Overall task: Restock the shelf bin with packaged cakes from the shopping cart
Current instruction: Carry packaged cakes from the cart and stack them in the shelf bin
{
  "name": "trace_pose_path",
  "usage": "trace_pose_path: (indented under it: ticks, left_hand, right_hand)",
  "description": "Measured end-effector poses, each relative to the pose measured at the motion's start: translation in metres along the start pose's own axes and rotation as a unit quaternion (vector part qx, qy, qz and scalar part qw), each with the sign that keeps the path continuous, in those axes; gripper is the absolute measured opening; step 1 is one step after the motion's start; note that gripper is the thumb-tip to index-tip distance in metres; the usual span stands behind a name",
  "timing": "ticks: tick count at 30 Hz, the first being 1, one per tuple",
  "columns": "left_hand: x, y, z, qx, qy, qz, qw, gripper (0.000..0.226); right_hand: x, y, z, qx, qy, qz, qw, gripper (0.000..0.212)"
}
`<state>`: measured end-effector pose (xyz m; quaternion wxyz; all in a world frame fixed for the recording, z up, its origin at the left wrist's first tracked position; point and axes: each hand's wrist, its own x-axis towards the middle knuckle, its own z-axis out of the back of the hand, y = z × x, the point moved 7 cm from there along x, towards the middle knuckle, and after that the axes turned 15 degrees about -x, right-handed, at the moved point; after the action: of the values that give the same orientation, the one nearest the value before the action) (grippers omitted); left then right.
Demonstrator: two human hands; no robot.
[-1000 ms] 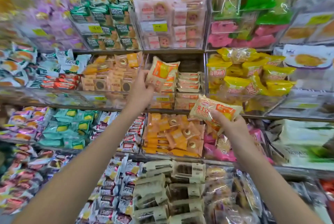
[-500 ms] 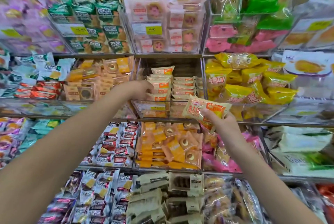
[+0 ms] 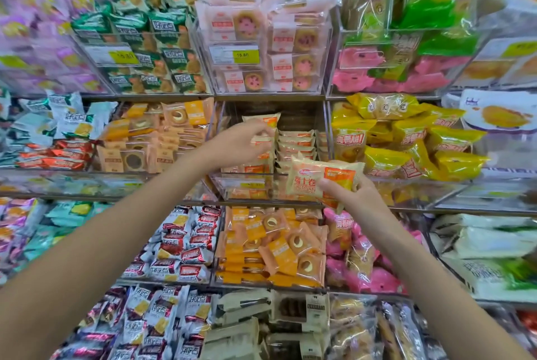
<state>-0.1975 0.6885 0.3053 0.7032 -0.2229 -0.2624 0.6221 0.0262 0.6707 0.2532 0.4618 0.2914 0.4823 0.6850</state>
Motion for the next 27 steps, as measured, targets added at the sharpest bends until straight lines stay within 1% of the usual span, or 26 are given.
trace_pose_path:
  ticks: [1,2,3,4,6,8,12,14,16,18,20,21,22,23,24,25,26,27]
  left_hand:
    - [-0.004,-0.022,-0.004,-0.064,0.001,-0.041,0.997,0.022]
    - [-0.006,-0.041,-0.012,-0.098,0.036,-0.064,0.992,0.018]
    - [-0.008,-0.054,-0.022,-0.099,0.083,-0.069,0.989,0.017]
    - [-0.009,-0.062,-0.031,-0.08,0.126,-0.059,0.987,0.022]
    - [-0.01,-0.063,-0.04,-0.036,0.179,-0.025,0.983,0.036]
    - [-0.009,-0.065,-0.042,-0.047,0.198,-0.02,0.979,0.043]
    - [-0.013,-0.075,-0.047,-0.076,0.214,-0.066,0.972,0.047]
    - [-0.013,-0.074,-0.047,-0.1,0.223,-0.066,0.967,0.043]
    - [-0.014,-0.069,-0.046,-0.12,0.235,-0.049,0.963,0.035]
    - [-0.014,-0.063,-0.042,-0.117,0.23,-0.039,0.965,0.025]
    - [-0.009,-0.055,-0.029,-0.097,0.19,-0.034,0.976,0.023]
    - [-0.005,-0.049,-0.018,-0.079,0.155,-0.028,0.984,0.024]
    - [0.001,-0.043,-0.006,-0.052,0.12,-0.017,0.991,0.025]
    - [0.007,-0.037,0.004,-0.011,0.094,-0.004,0.996,0.027]
    - [0.014,-0.032,0.011,0.051,0.08,0.004,0.995,0.03]
    - [0.022,-0.028,0.013,0.126,0.077,0.004,0.989,0.032]
    - [0.031,-0.026,0.011,0.19,0.077,-0.006,0.979,0.035]
    - [0.041,-0.025,0.005,0.226,0.08,-0.019,0.971,0.039]
  right_hand:
    - [0.002,0.004,-0.001,-0.008,0.015,0.015,1.0,0.043]
    - [0.003,0.007,-0.003,-0.014,0.029,0.031,0.999,0.045]
    - [0.004,0.011,-0.004,-0.019,0.042,0.044,0.998,0.045]
    - [0.005,0.014,-0.005,-0.019,0.05,0.054,0.997,0.046]
    - [0.006,0.018,-0.004,-0.016,0.048,0.063,0.997,0.052]
    - [0.008,0.018,0.0,-0.008,0.036,0.061,0.997,0.06]
    - [0.014,0.017,0.007,0.023,0.027,0.044,0.998,0.072]
    - [0.016,0.021,0.006,0.011,0.028,0.048,0.998,0.075]
    - [0.019,0.026,0.004,-0.001,0.027,0.057,0.998,0.067]
    - [0.024,0.031,0.002,-0.018,0.019,0.079,0.996,0.055]
    - [0.033,0.034,0.007,-0.012,-0.024,0.093,0.995,0.039]
    - [0.036,0.035,0.012,-0.037,-0.07,0.114,0.99,0.031]
    - [0.039,0.037,0.016,-0.103,-0.118,0.151,0.976,0.024]
    - [0.041,0.04,0.016,-0.213,-0.152,0.196,0.945,0.018]
    - [0.043,0.04,0.011,-0.333,-0.172,0.24,0.896,0.016]
    - [0.046,0.035,0.002,-0.433,-0.179,0.278,0.839,0.017]
    - [0.049,0.027,-0.005,-0.499,-0.181,0.294,0.795,0.019]
    - [0.052,0.02,-0.008,-0.535,-0.183,0.292,0.771,0.022]
